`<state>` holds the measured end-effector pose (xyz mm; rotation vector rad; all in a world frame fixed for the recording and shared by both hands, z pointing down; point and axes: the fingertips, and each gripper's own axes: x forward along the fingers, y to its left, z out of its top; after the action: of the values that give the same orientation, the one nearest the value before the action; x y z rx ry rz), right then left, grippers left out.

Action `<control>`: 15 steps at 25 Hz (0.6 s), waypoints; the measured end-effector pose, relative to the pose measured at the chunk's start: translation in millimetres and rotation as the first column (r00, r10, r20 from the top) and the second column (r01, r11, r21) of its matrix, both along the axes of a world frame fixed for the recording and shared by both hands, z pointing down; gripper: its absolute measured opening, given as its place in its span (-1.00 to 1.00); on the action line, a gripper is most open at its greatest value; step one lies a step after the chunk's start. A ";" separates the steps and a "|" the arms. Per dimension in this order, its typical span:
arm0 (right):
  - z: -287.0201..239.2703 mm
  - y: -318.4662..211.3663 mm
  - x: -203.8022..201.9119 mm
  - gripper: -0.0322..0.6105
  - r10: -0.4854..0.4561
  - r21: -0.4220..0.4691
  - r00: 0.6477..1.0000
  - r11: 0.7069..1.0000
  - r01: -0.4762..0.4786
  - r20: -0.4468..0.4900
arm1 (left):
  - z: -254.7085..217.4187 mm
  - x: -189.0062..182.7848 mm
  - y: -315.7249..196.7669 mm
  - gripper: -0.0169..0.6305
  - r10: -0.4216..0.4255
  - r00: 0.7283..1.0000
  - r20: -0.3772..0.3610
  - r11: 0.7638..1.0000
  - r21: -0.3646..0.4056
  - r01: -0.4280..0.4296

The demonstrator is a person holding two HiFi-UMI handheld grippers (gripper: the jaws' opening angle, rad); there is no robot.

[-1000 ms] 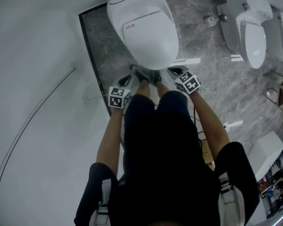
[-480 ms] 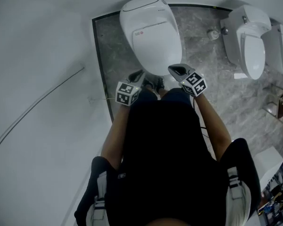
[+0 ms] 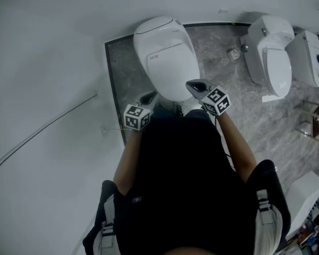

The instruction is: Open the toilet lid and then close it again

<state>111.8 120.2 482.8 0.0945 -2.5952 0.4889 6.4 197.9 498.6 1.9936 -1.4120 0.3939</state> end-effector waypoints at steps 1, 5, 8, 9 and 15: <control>-2.0 -1.0 0.9 -0.88 0.012 -0.001 1.000 1.000 -0.012 0.009 | -0.8 -2.5 -2.0 -0.78 0.000 1.000 0.001 1.000 0.003 0.000; -7.2 -1.0 5.9 -0.88 0.043 -0.004 0.999 0.999 -0.043 0.012 | -11.6 -10.3 -11.0 -0.78 -0.010 1.000 0.004 1.000 0.021 0.010; -3.1 0.7 8.1 -0.88 0.060 -0.003 0.998 0.998 -0.060 -0.003 | -15.8 -12.8 -15.4 -0.78 -0.005 1.000 -0.007 0.999 0.038 0.005; -1.7 0.7 8.0 -0.88 0.067 -0.005 0.998 0.998 -0.067 -0.006 | -16.2 -13.3 -16.6 -0.78 0.000 1.000 -0.009 0.999 0.044 0.000; 0.9 -10.1 1.5 -0.88 0.112 -0.007 0.993 0.994 -0.112 -0.021 | -14.4 -17.6 -27.9 -0.78 0.043 0.999 -0.034 0.998 0.044 -0.041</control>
<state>113.3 110.1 483.7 0.2423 -2.5772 0.5356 -11.2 170.0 484.2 2.0579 -1.3695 0.3484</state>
